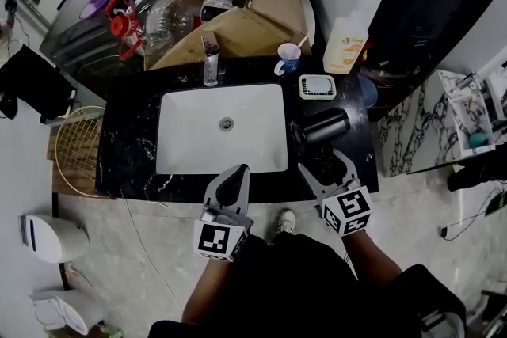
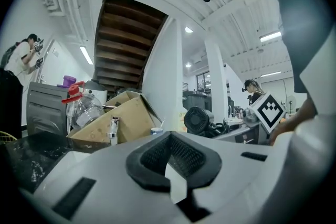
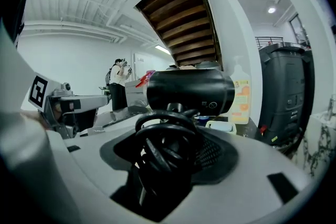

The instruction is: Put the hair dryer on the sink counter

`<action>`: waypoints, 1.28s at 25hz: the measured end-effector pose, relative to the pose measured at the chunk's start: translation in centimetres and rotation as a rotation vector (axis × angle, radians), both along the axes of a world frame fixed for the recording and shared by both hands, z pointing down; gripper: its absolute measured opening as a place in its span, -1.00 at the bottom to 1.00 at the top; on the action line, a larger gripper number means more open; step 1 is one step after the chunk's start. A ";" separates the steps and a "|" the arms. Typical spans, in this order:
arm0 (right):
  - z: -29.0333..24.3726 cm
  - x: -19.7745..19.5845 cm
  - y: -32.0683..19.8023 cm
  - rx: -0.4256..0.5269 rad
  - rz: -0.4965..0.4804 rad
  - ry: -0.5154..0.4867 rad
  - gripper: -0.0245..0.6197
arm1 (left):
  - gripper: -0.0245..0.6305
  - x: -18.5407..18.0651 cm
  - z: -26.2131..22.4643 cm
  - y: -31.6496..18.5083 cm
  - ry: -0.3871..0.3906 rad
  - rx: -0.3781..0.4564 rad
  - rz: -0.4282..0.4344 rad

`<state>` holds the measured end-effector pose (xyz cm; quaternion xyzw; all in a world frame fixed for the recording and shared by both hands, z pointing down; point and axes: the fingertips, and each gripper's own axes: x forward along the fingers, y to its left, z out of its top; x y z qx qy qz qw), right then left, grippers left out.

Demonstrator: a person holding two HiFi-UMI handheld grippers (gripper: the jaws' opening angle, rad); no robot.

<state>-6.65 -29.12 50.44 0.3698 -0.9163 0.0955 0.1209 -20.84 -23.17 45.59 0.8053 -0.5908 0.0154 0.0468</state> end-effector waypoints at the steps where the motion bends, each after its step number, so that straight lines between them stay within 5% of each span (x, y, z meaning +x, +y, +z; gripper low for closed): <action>1: 0.1 0.0 -0.3 -0.003 0.001 0.004 -0.07 | -0.94 0.2 0.0 -0.4 0.001 0.000 0.002; 13: 2.3 -0.1 -4.7 -0.055 0.115 0.074 -0.07 | -0.94 -1.3 -0.8 -5.6 -0.017 0.036 0.107; 17: 3.2 0.2 -6.1 -0.073 0.155 0.101 -0.06 | -0.94 -2.1 0.6 -7.0 -0.006 -0.009 0.134; 32: 10.4 2.3 -8.9 -0.362 0.233 0.291 -0.06 | -0.94 -2.5 0.6 -9.9 0.014 0.009 0.213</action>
